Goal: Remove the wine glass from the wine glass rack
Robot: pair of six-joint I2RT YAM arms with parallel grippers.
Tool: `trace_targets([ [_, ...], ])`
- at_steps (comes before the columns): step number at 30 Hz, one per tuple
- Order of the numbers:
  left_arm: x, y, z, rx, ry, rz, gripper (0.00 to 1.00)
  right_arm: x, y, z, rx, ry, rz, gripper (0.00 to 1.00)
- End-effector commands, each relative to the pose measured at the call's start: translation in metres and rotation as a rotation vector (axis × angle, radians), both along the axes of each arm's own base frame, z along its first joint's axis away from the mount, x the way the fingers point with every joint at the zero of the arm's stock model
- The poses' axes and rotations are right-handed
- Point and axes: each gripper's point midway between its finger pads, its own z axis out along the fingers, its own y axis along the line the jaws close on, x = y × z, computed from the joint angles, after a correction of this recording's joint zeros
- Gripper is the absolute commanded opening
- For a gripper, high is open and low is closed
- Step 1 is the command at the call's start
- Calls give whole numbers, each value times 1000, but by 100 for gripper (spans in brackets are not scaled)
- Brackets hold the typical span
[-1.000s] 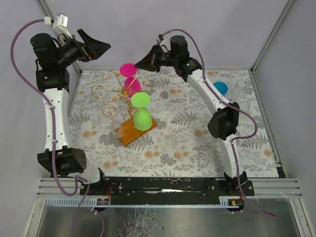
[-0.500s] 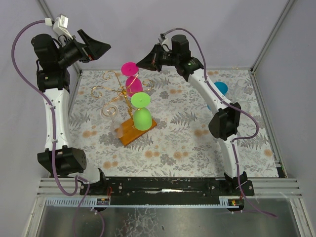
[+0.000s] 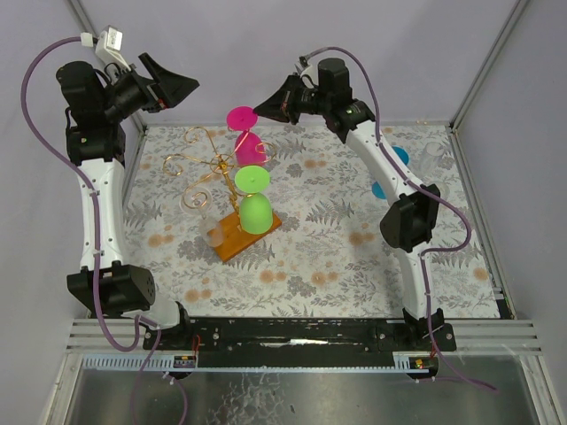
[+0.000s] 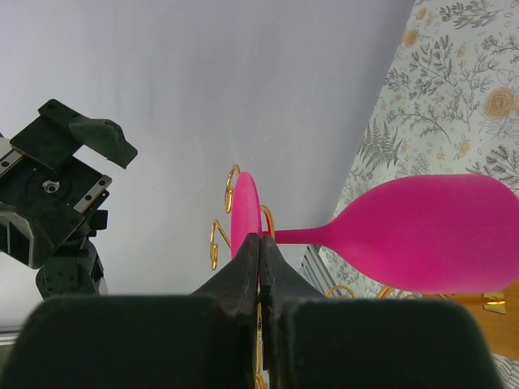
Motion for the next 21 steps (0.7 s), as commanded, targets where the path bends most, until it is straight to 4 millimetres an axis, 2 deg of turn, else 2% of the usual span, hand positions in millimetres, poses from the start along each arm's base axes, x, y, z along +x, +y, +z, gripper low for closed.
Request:
trace_targets([
  [1, -11, -1, 18, 17, -79, -13, 100, -21, -8, 52, 70, -96, 22, 0],
  [21, -10, -2, 15, 18, -71, -18, 100, -50, -16, 59, 71, -85, 85, 0],
])
